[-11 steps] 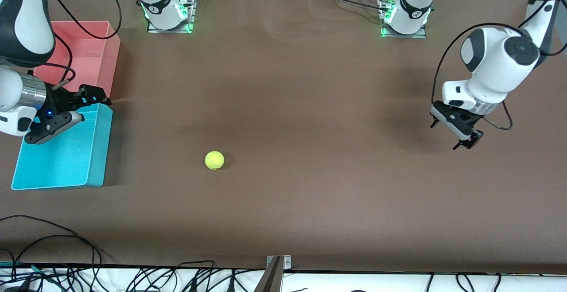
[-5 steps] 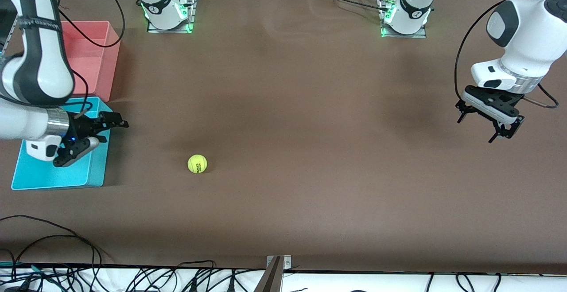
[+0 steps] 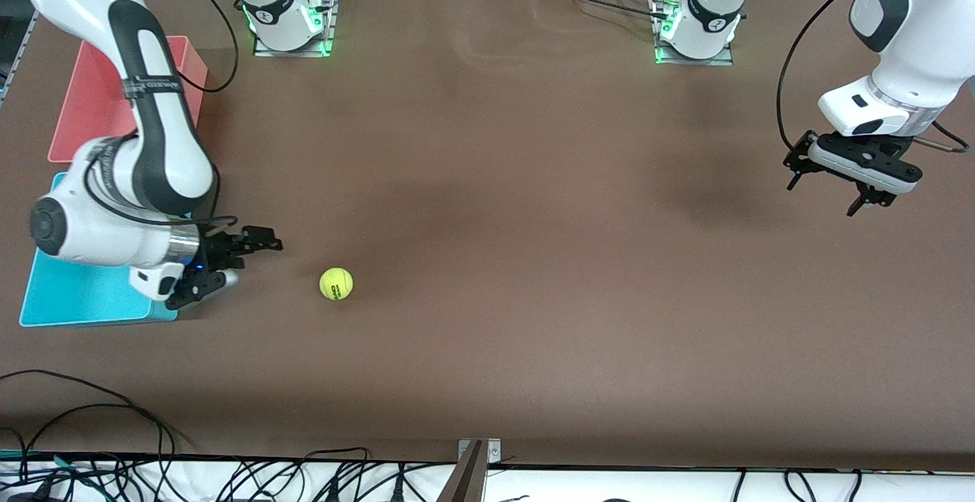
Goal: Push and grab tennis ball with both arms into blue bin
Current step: 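Reach the right gripper to the ball while the left gripper withdraws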
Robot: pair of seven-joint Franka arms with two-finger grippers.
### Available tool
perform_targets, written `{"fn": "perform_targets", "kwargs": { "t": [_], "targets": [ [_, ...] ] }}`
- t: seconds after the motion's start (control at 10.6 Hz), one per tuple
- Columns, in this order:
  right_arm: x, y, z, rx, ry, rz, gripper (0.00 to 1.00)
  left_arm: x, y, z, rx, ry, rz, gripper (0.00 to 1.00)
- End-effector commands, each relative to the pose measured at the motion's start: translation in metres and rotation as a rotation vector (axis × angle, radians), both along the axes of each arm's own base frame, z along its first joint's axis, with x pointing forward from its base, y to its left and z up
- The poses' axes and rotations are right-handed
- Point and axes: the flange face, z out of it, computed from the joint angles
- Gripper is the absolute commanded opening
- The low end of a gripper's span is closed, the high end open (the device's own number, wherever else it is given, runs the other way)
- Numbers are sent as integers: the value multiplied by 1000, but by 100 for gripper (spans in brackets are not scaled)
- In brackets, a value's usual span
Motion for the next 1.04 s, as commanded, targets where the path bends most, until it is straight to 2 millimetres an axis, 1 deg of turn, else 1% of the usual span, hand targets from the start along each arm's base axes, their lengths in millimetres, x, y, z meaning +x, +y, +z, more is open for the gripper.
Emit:
{"fn": "perform_targets", "kwargs": {
  "t": [0.0,0.09,0.19,0.28,0.38,0.47,0.57,0.66,0.75,0.85,0.94],
  "targets": [
    [10,32,-21,-3,-33,-86,100,-3,-9,38,-29,62,170,100],
    [10,51,-23,-11,-42,-108,100,-3,-8,51,-34,85,207,100],
    [11,62,-27,-18,-61,-126,100,-2,-9,66,-40,102,243,100],
    [12,73,-33,-17,-67,-146,100,-2,-10,77,-45,123,285,100],
    [13,82,-37,-8,-72,-167,100,-2,-16,89,-49,130,311,100],
    [15,89,-41,-9,-78,-168,100,-2,-18,99,-52,137,340,100],
    [18,89,-45,-12,-91,-172,100,-2,-19,110,-56,144,371,100],
    [22,90,-52,-16,-102,-175,100,2,-26,115,-56,165,390,100],
    [24,94,-62,-19,-117,-177,100,8,-28,126,-55,182,420,100],
    [24,104,-65,-10,-139,-174,100,12,-28,135,-35,186,455,100],
    [24,107,-72,-12,-139,-187,100,16,-38,141,-20,191,462,100]
  ]
}}
